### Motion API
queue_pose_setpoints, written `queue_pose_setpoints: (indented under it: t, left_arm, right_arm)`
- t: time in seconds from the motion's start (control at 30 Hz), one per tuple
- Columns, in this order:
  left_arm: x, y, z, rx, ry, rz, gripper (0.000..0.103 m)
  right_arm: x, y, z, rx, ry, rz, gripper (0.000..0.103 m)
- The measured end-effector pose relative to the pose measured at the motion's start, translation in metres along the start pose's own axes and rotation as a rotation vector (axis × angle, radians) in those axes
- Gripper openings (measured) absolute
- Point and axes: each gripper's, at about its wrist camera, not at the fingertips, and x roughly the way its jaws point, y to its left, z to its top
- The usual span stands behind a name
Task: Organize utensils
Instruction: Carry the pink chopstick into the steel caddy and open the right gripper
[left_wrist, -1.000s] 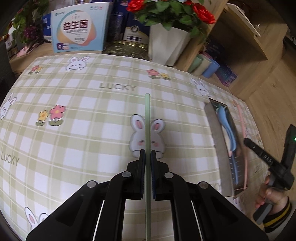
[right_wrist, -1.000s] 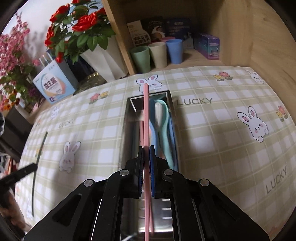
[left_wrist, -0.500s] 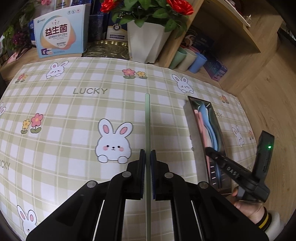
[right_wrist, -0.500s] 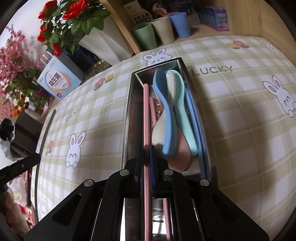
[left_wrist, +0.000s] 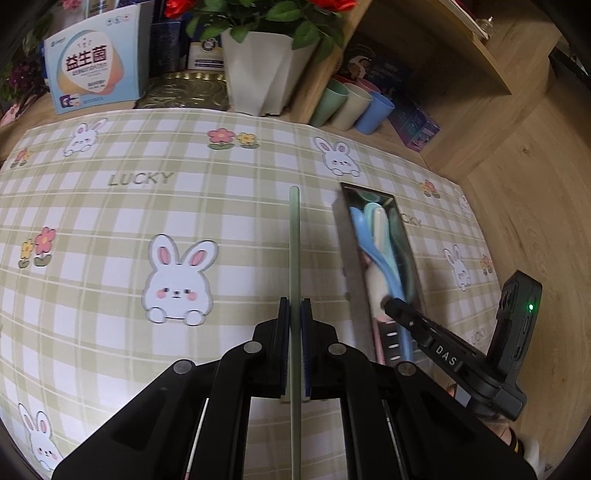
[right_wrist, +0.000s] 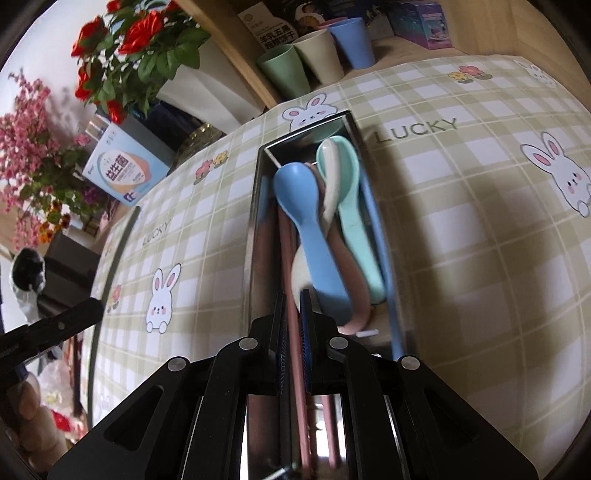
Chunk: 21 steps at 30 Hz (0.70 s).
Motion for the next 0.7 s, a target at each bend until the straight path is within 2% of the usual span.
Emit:
queue_pose_setpoints:
  t: [0.33,0.47,0.57,0.7]
  left_arm:
    - [0.031,-0.050,-0.001,0.007,0.094,-0.070,0.006]
    - [0.046,-0.072,0.001,0.020,0.105,-0.079,0.006]
    - [0.057,-0.082,0.004,0.003,0.106,-0.097,0.006]
    - [0.075,-0.087,0.008,-0.038,0.124,-0.084,0.006]
  right_arm:
    - [-0.042,-0.035,-0.003,0.057,-0.058,-0.016,0.008]
    - [-0.050,-0.048,-0.002,0.077,-0.073,-0.019,0.008]
    - [-0.053,-0.056,-0.001,0.092,-0.079,-0.018,0.008]
    - [-0.056,-0.061,-0.001,0.101,-0.082,-0.014,0.008]
